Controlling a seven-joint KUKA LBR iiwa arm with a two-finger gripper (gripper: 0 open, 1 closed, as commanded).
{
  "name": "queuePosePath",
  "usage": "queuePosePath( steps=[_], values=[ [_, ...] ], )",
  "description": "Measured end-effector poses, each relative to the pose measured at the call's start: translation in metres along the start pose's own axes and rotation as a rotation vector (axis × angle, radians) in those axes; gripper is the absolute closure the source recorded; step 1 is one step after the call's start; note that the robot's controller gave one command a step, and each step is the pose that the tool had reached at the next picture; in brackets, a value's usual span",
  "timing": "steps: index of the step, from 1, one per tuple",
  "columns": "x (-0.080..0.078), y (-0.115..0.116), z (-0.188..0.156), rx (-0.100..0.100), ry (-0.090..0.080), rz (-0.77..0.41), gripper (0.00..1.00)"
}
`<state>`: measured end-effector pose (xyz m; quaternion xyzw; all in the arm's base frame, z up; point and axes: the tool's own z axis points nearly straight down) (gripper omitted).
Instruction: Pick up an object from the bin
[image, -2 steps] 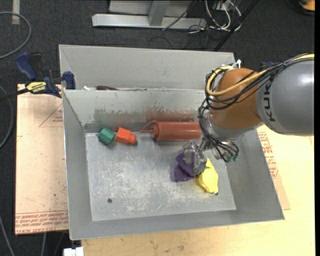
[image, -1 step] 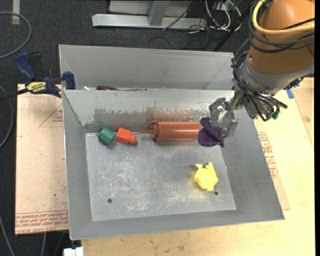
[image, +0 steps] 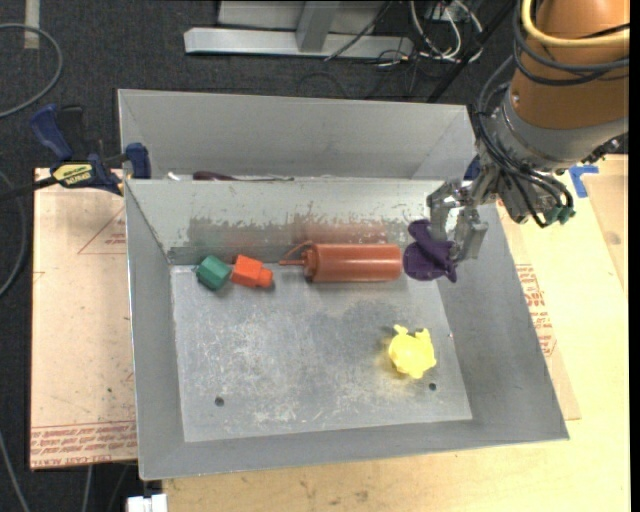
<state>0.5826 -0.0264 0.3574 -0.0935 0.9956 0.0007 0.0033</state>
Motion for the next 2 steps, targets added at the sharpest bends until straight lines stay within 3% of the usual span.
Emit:
queuePosePath(
  steps=[1,2],
  values=[
    [0.0086,0.0358,0.2023,-0.003,0.005,0.016,1.0],
    [0.0099,0.0374,0.21,-0.004,0.009,0.016,1.0]
  ],
)
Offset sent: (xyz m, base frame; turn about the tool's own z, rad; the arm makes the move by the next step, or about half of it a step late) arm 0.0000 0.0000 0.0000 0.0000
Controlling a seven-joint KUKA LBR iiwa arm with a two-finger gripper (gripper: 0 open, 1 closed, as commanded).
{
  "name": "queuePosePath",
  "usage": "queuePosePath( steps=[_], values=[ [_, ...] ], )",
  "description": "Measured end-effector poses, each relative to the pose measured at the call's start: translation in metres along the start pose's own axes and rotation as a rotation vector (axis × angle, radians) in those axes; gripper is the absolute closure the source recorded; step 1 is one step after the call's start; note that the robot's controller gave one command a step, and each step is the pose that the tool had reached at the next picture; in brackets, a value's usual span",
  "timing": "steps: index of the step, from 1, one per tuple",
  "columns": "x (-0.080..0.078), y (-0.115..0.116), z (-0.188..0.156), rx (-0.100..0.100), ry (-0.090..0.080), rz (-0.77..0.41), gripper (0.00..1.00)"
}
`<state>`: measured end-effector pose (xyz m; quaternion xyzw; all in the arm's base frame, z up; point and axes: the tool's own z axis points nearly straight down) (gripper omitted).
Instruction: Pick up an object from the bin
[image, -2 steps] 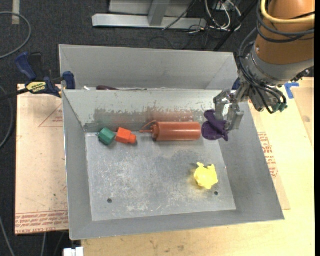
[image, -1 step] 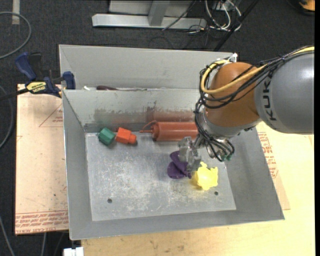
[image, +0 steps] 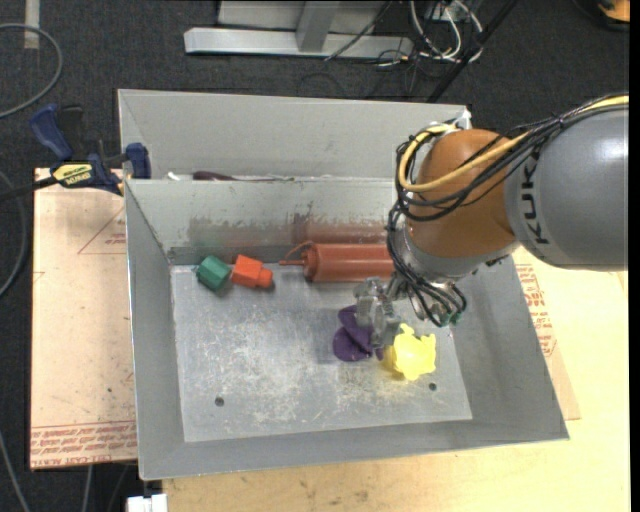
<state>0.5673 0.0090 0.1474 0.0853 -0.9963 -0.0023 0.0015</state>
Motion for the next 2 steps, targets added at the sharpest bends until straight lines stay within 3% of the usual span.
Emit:
queuePosePath(
  steps=[1,2],
  values=[
    [0.005,0.001,-0.045,-0.001,0.002,0.017,1.0],
    [-0.001,-0.005,-0.1,0.0,-0.002,0.006,1.0]
  ],
)
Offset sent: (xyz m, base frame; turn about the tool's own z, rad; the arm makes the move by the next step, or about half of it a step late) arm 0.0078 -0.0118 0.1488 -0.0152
